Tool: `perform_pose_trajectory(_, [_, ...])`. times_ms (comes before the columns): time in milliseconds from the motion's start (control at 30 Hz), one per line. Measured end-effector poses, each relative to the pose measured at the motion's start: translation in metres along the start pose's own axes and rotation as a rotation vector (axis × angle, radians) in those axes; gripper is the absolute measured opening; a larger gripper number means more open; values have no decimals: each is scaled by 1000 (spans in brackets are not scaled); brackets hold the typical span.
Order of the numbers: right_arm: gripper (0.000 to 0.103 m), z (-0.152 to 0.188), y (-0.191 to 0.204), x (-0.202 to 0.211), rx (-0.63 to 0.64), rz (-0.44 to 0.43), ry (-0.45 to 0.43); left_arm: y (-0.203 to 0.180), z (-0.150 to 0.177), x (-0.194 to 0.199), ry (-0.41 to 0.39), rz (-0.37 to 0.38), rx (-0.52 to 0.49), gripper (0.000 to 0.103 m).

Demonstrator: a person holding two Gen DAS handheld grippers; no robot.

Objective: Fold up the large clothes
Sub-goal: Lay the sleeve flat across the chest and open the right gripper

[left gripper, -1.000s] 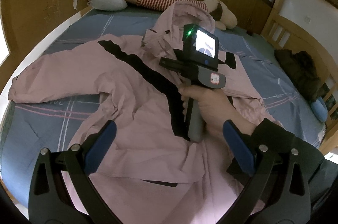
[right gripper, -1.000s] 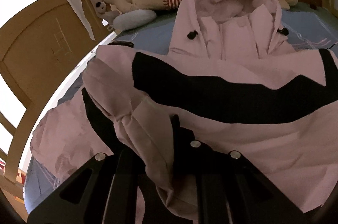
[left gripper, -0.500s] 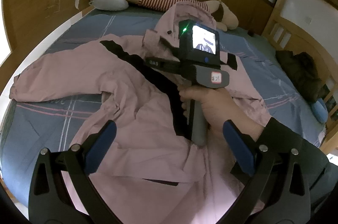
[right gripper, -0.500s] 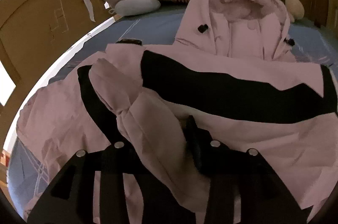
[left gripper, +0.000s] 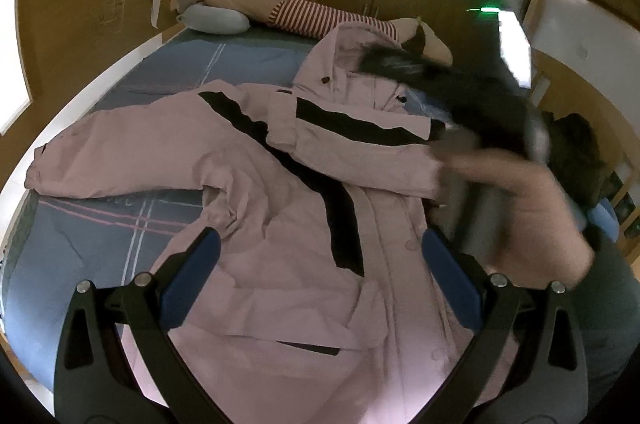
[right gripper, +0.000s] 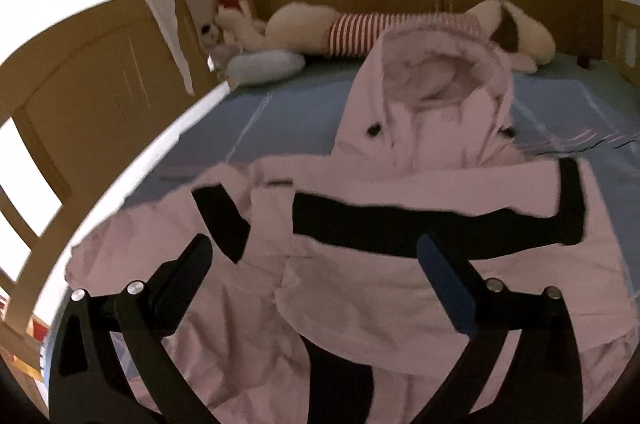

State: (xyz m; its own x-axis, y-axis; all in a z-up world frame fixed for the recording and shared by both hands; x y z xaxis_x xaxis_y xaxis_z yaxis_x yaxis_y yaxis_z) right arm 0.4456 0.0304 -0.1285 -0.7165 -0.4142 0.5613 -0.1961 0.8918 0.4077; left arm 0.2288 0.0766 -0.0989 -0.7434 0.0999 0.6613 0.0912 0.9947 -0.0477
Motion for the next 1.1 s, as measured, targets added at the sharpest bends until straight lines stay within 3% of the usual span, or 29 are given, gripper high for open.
perform_pose_trajectory(300, [102,-25,-36,113,-37,-13,-120,-4,1,13,-20,-12,-23,101])
perform_pose_trajectory(533, [102,4,-80,190,-60,-10,-151,-6,3,17,-23,-35,-51,101])
perform_pose_trajectory(800, [102,49,-93,255,62,28,-226,-5,11,15,-3,-61,-71,101])
perform_pose_trajectory(1100, [102,68,-131,285,73,85,-250,-10,17,8,17,-61,-93,101])
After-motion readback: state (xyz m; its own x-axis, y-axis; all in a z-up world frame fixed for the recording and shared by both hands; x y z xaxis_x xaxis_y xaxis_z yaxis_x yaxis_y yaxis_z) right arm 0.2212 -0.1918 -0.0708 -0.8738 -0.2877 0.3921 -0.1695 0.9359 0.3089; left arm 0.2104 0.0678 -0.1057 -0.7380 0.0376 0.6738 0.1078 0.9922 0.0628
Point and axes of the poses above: each gripper's, at about its wrist camera, not at the fingertips, and x roughly against the way its jaws point, y to its left, z to its underside, the point moved 10 cm from there along -x, roughly the way its jaws point, and after that the axes turned 14 degrees about -x, right-handed, at the moved point
